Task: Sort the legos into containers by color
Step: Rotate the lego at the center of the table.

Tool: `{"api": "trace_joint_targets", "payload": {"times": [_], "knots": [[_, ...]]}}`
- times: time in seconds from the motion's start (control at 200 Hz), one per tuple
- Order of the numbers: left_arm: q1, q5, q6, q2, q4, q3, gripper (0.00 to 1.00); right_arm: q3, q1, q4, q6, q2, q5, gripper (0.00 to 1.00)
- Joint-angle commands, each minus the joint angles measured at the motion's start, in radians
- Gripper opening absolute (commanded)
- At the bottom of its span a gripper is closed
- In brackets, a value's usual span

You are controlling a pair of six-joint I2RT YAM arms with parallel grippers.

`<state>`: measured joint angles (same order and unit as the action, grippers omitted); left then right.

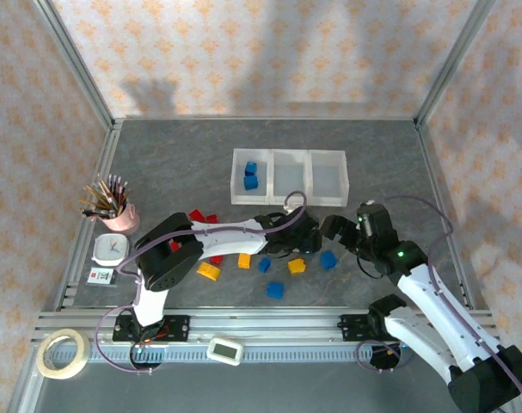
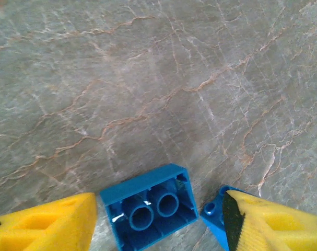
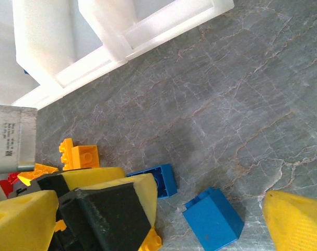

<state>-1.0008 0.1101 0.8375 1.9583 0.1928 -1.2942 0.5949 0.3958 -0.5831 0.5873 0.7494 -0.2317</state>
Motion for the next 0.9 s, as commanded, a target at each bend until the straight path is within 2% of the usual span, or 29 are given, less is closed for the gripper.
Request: {"api": "trace_joint_targets", "payload": {"times": [0.0, 0.16, 0.325, 0.495, 0.691, 0.896], "knots": [[-0.009, 0.013, -0.016, 0.042, 0.011, -0.055, 0.66, -0.009, -0.004, -0.020, 0.013, -0.014, 0.043, 1.00], [-0.021, -0.003, -0.040, 0.090, 0.053, -0.124, 0.65, -0.009, -0.007, -0.023, 0.016, -0.021, 0.045, 1.00], [-0.038, -0.083, -0.059, 0.147, 0.146, -0.199, 0.65, -0.023, -0.014, -0.021, 0.026, -0.033, 0.037, 1.00], [-0.045, -0.146, -0.069, 0.146, 0.197, -0.198, 0.65, -0.020, -0.026, -0.038, 0.040, -0.048, 0.054, 1.00], [-0.050, -0.124, -0.114, 0.127, 0.209, -0.168, 0.66, -0.007, -0.028, -0.058, 0.052, -0.056, 0.086, 1.00], [-0.049, -0.192, -0.131, 0.099, 0.253, -0.136, 0.66, 0.010, -0.029, -0.073, 0.051, -0.066, 0.099, 1.00]]}}
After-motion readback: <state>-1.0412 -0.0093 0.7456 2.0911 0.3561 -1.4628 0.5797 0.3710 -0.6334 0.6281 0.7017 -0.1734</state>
